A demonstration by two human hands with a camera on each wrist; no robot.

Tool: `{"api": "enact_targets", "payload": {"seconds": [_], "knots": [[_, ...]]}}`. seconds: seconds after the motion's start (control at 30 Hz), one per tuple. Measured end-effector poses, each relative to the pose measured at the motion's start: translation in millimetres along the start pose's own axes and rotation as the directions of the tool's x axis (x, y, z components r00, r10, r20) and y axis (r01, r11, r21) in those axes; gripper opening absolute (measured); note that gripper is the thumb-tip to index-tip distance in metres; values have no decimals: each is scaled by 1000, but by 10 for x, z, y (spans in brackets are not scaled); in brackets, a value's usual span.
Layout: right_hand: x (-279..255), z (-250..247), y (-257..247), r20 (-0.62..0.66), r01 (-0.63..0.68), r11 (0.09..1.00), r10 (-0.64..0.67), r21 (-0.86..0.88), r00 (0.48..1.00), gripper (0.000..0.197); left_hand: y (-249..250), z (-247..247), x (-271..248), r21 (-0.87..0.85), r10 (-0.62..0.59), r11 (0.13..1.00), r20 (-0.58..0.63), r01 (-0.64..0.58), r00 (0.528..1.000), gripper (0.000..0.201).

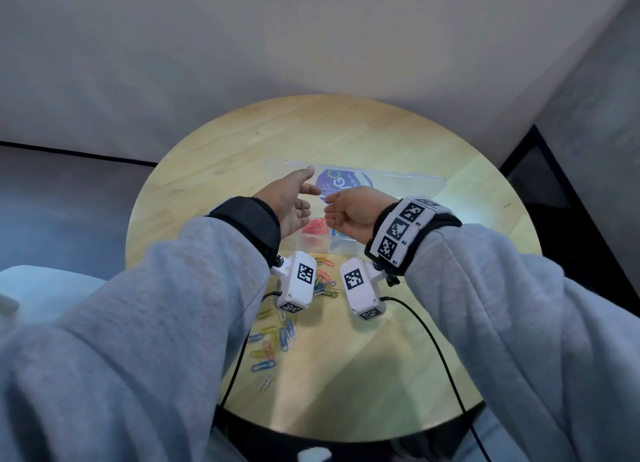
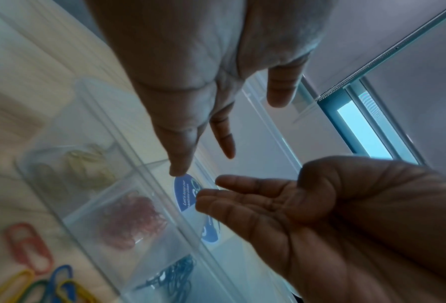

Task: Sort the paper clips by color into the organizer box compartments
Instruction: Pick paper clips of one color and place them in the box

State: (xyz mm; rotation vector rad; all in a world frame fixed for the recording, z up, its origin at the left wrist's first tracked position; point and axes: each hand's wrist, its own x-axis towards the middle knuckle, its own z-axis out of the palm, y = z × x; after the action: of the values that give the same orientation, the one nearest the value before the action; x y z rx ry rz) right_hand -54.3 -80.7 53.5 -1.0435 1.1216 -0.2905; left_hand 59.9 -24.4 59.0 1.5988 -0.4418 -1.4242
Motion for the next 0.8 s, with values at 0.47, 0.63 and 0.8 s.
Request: {"api": "enact_targets", "payload": {"seconds": [0.47,0.63,0.8], "knots": [[-780,-234,692,191,245,365,-179,-898,965,22,-531,-186,-656,955,111,292,25,-57,994,17],[-918,-52,950,214,233,252,-100,-939,972,27,-815,-284,-785,991,-21,-46,-124,123,992,14],[-834,254,1053,247,273,249,-132,-929,960,26,-956,-428,-768,976,-75,-112,-194,185,978,19]]}}
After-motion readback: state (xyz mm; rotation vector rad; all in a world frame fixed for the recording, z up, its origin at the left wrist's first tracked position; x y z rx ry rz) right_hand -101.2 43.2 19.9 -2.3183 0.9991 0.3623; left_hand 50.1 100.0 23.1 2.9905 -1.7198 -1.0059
